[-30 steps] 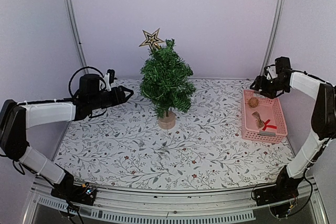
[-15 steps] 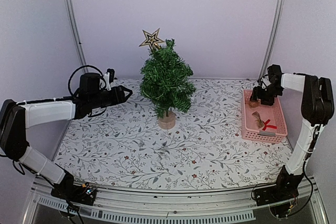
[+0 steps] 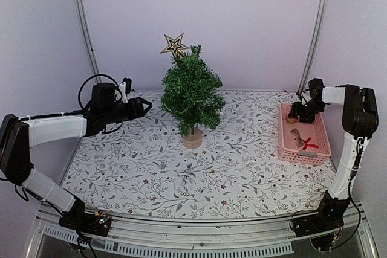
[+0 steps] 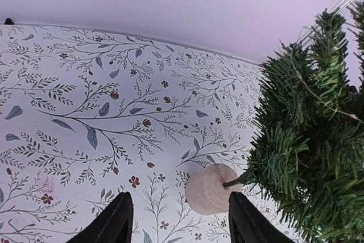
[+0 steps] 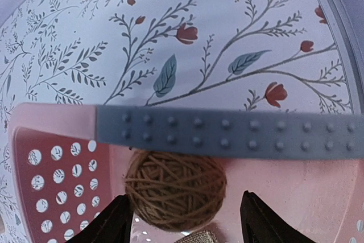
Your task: Decorate the small christmas tree
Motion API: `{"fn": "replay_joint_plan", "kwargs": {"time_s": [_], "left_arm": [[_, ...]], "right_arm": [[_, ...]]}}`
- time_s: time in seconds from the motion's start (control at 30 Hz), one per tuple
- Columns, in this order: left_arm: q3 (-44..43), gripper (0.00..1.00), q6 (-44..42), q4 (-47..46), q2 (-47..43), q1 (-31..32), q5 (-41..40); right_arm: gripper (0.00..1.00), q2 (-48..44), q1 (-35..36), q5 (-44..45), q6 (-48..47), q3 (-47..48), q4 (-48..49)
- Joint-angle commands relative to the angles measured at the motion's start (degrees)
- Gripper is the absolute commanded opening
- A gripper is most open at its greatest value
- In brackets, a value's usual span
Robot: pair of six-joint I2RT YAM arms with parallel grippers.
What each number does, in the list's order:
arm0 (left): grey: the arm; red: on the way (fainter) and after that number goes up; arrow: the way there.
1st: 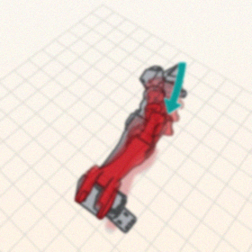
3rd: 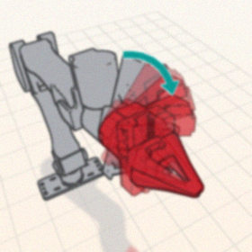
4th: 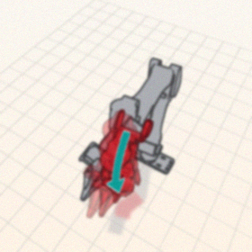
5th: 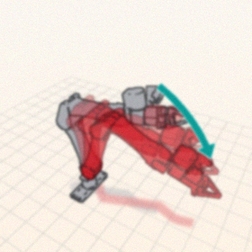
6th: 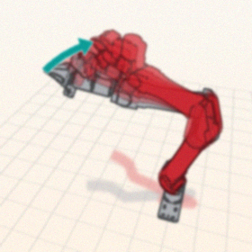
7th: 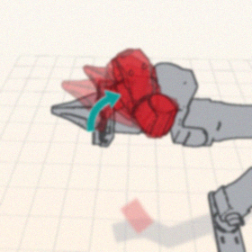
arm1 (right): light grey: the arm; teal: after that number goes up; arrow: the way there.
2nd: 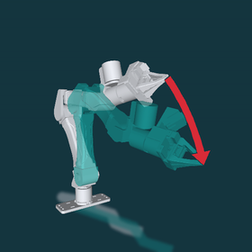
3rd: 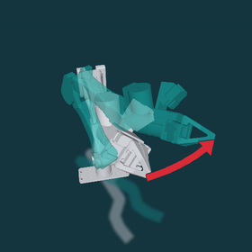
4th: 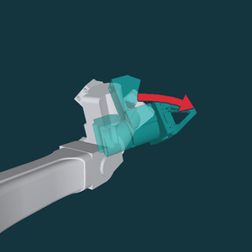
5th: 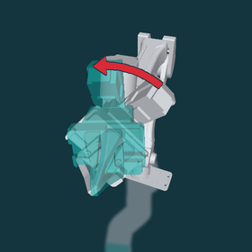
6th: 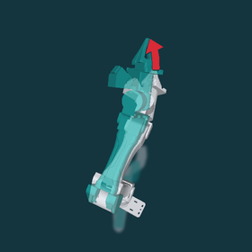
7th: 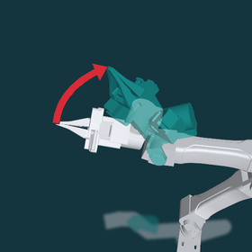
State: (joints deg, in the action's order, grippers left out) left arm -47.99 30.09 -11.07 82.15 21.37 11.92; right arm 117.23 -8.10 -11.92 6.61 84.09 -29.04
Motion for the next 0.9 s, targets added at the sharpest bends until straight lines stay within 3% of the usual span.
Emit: {"fn": "replay_joint_plan", "kwargs": {"time_s": [0.0,0.3,0.47,0.6,0.87], "left_arm": [[-0.7,0.59,-0.07,0.68,0.47,-0.38,-0.69],[-1.14,0.59,-0.41,1.71,0.17,-0.37,-1.02],[-1.4,0.58,-0.86,2.19,-0.27,-0.39,-0.86],[-1.21,0.58,-1.56,2.37,-1.59,-0.4,-0.66],[2.66,0.6,-3.24,0.98,-9.73,-0.39,-1.61]], "right_arm": [[0.68,2.85,-0.09,-2.6,0.46,2.86,2.33],[0.62,5.1,-0.08,-7.1,0.94,2.82,3.25],[0.46,2.87,-0.12,-6.15,0.82,1.53,3.07],[0.39,-2.46,-0.15,-6.47,0.56,-0.85,2.23],[0.35,-18.26,-0.11,-16.09,1.62,-7.22,0.41]]}}
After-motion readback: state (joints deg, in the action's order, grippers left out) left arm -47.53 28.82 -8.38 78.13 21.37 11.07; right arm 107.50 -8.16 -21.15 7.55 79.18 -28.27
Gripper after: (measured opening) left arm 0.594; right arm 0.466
